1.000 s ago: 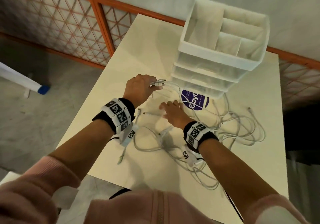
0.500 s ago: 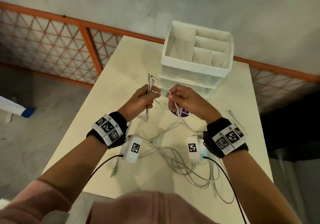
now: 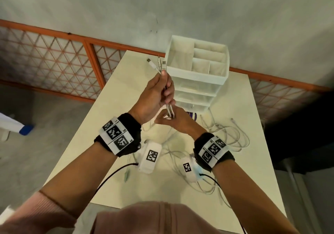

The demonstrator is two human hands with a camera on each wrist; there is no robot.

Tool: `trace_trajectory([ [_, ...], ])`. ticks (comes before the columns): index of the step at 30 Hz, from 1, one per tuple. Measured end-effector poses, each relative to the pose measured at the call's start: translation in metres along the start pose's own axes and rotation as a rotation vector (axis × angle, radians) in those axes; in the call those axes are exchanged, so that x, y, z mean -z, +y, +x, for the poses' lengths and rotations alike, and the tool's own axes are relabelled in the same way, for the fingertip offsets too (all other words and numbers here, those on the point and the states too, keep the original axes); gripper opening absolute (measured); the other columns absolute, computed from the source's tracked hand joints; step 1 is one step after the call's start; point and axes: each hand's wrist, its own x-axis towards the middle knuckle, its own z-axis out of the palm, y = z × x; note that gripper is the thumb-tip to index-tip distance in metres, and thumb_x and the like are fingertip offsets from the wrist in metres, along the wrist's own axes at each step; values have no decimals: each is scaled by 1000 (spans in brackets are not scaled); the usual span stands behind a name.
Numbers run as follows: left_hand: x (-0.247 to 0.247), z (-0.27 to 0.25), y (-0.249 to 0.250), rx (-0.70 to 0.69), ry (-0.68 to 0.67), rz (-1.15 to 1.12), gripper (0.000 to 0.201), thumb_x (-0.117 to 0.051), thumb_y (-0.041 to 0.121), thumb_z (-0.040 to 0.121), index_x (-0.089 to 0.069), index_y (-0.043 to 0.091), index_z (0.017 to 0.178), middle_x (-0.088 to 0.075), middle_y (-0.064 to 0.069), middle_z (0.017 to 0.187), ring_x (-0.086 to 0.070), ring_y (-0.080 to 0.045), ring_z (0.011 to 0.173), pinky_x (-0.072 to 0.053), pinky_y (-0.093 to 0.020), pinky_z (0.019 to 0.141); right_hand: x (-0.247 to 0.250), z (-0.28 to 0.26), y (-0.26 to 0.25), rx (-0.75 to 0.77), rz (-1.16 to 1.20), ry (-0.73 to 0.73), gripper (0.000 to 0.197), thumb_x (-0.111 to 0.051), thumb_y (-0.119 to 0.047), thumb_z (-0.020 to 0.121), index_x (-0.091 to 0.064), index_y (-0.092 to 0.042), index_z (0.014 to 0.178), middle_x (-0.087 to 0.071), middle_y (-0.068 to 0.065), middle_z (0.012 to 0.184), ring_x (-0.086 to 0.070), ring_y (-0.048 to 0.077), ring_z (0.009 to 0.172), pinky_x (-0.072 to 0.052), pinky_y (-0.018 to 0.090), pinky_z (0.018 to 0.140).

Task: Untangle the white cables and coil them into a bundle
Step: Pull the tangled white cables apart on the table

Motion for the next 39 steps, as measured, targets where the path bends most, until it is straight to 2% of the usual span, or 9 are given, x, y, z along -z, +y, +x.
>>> trace_trajectory([
  [3, 6, -1, 22, -83, 37, -9, 39, -19, 33, 104, -34, 18, 71, -25, 10, 55, -18, -5, 46, -23, -16, 40, 10, -6, 29, -68, -268, -2, 25, -75, -33, 78, -58, -19, 67, -38, 0, 80, -38, 17, 82, -25, 25, 70],
  [8, 29, -13, 25, -114, 157, 429, 37, -47, 38, 96, -39, 19, 65, -24, 10, 52, -19, -9, 45, -20, -20, 42, 41, -27, 55, -96, -564, 129, 36, -71, -43, 79, -70, -12, 97, -38, 0, 103, -30, 17, 98, -27, 34, 89],
  [11, 35, -15, -1, 29, -52, 978, 32, -77, 47, 67, -62, 22, 79, -28, 7, 50, -24, -9, 44, -20, -23, 47, 59, -34, 29, 104, -468, 191, 25, -79, -29, 73, -73, -9, 87, -57, 5, 102, -41, 18, 96, -33, 37, 88],
  [14, 30, -18, -24, 113, -213, 1153, 24, -77, 39, 73, -68, 20, 83, -35, 7, 45, -34, -6, 39, -25, -25, 51, 74, -37, -9, 199, -333, 138, 11, -75, -12, 73, -67, -4, 73, -64, 12, 75, -55, 15, 74, -40, 31, 72],
  [17, 27, -16, -24, -31, -121, 1096, 31, -65, 27, 88, -50, 30, 60, -36, 9, 46, -41, -2, 42, -29, -18, 50, 86, -39, -24, 157, -224, 119, 15, -68, -8, 80, -59, 0, 70, -58, 7, 60, -56, 11, 56, -43, 23, 58],
  [20, 29, -9, -13, -32, -19, 997, 28, -65, 25, 87, -51, 10, 68, -36, 8, 53, -42, 0, 45, -32, -12, 51, 92, -39, -11, 93, -164, 111, 17, -65, -13, 87, -61, -6, 72, -54, 6, 60, -52, 15, 53, -42, 24, 55],
  [27, 3, -12, -22, 107, -208, 1015, 24, -82, 39, 67, -65, 23, 74, -49, 15, 40, -43, 1, 40, -30, -12, 46, 72, -31, -23, 132, -365, 145, 15, -59, -9, 85, -60, -18, 74, -56, -7, 65, -51, 2, 60, -39, 19, 57],
  [34, 17, -7, -17, -7, -74, 790, 37, -62, 31, 89, -59, 16, 55, -48, 5, 45, -38, -10, 43, -31, -21, 51, 83, -28, -17, 69, -199, 51, 21, -65, -25, 86, -60, -7, 75, -57, 12, 62, -48, 14, 50, -40, 25, 51],
  [39, 42, -4, 10, -162, 169, 454, 43, -53, 38, 93, -44, 19, 55, -32, 5, 51, -21, -8, 42, -20, -19, 43, 87, -30, 30, -70, -140, -46, 22, -69, -31, 84, -62, -11, 77, -63, 4, 63, -57, 12, 52, -42, 18, 54],
])
